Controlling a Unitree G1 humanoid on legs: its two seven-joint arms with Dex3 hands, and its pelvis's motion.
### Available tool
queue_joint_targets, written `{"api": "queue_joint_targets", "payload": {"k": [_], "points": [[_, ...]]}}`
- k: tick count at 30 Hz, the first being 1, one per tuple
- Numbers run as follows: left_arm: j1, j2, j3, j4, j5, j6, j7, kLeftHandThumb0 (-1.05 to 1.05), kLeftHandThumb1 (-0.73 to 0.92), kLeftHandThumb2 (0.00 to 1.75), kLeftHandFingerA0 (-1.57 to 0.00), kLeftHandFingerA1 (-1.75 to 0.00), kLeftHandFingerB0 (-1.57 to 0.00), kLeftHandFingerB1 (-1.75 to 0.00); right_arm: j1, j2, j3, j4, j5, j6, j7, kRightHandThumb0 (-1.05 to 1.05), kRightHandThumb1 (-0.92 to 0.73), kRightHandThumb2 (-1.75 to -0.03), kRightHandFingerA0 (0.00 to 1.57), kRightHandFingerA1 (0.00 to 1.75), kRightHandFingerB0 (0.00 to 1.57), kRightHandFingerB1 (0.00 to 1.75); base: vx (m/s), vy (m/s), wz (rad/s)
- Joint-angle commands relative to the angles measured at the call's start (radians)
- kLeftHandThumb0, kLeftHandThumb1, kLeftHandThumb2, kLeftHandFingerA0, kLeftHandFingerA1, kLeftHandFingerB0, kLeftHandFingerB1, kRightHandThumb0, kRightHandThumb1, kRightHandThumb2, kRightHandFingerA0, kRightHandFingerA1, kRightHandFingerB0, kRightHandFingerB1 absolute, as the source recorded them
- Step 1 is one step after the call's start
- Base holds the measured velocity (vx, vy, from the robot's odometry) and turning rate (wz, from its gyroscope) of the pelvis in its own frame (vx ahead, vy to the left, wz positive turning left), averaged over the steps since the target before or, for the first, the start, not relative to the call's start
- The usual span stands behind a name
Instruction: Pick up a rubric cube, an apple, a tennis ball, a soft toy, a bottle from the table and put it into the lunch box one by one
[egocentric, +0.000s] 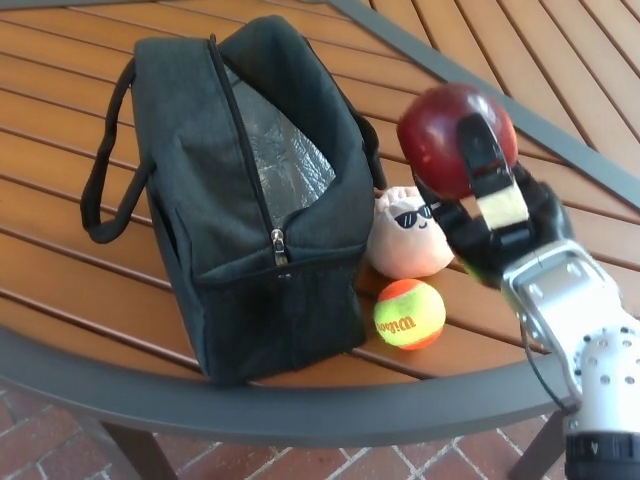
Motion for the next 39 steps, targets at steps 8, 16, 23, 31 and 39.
{"api": "queue_joint_targets", "payload": {"k": [8,16,23,31,39], "points": [[0.005,0.031,0.003,0.009,0.026,-0.066,0.022,-0.21,0.44,1.09,-1.04,-1.19,-0.96,-1.03,-0.267,0.061,0.088,-0.031,0.038,0.024,-0.009,-0.26,-0.54,-1.38,0.97,1.75,0.72,1.75,0.0,0.0,0.0],[0.016,0.037,-0.007,0.005,0.046,-0.072,0.033,-0.18,0.43,1.09,-0.98,-1.28,-0.93,-1.09,-0.312,-0.077,0.217,0.045,-0.139,0.084,0.058,-0.22,-0.52,-1.38,0.99,1.75,0.73,1.75,0.0,0.0,0.0],[0.012,0.037,0.009,0.009,0.026,-0.073,-0.001,-0.19,0.44,1.09,-1.05,-1.17,-0.96,-1.04,-0.354,-0.211,0.357,0.106,-0.316,0.146,0.152,-0.19,-0.43,-1.45,1.0,1.75,0.81,1.72,0.0,0.0,0.0],[0.008,0.036,0.006,0.008,0.038,-0.07,0.019,-0.17,0.44,1.09,-1.0,-1.27,-0.93,-1.08,-0.398,-0.352,0.54,0.133,-0.486,0.137,0.28,-0.2,-0.41,-1.46,0.96,1.75,0.81,1.61,0.0,0.0,0.0],[0.01,0.037,0.021,0.0,0.018,-0.079,-0.014,-0.18,0.44,1.13,-1.1,-1.15,-0.98,-1.06,-0.487,-0.494,0.751,0.133,-0.691,0.098,0.346,-0.22,-0.49,-1.25,0.94,1.75,0.8,1.6,0.0,0.0,0.0]]}}
